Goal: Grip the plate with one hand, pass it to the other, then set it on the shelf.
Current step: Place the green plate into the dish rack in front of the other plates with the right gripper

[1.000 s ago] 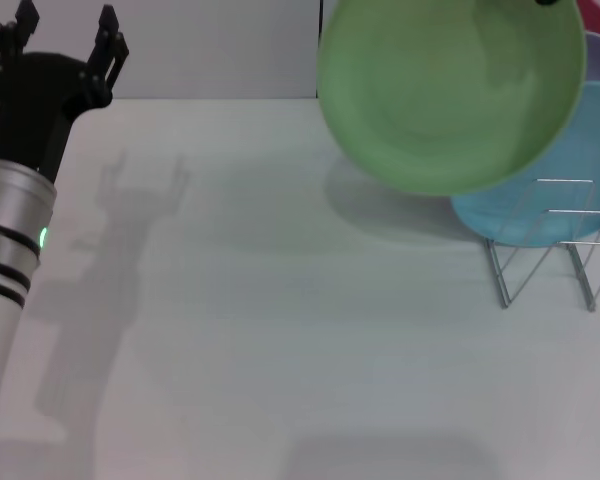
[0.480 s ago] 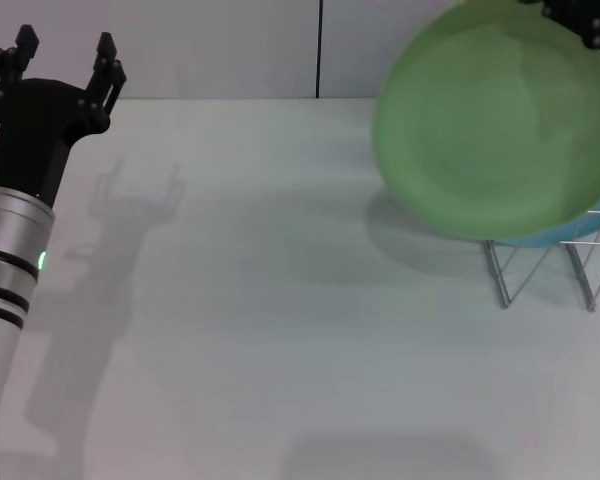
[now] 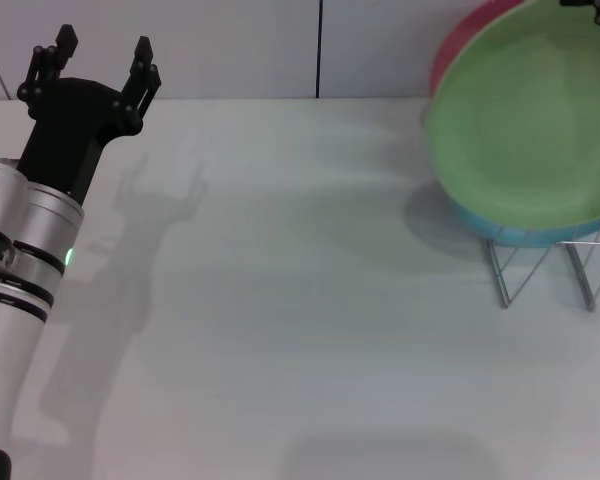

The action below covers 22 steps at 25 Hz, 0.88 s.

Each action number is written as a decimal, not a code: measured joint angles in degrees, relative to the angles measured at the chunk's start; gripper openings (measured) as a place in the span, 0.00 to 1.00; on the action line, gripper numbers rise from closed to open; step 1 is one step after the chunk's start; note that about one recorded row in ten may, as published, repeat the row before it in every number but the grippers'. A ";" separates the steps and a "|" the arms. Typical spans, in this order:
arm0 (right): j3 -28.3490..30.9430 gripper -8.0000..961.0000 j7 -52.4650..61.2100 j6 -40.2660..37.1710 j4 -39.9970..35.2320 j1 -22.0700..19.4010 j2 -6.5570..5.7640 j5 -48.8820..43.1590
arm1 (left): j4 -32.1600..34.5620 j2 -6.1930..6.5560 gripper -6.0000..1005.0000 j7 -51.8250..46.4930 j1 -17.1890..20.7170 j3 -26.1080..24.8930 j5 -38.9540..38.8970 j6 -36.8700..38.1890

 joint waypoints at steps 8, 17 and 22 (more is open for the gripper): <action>-0.09 0.05 -3.97 -0.03 -0.22 -0.19 0.04 -0.45 | 0.47 -0.01 0.78 -0.30 -0.30 0.39 0.00 0.09; -0.71 0.05 -5.97 0.02 0.08 -1.15 0.31 -1.07 | 0.62 0.00 0.78 -0.33 -0.82 0.60 0.00 0.12; -0.42 0.06 -6.22 0.06 -0.17 -1.71 0.34 -1.91 | 0.68 0.00 0.78 -0.33 -1.51 0.99 0.01 -0.15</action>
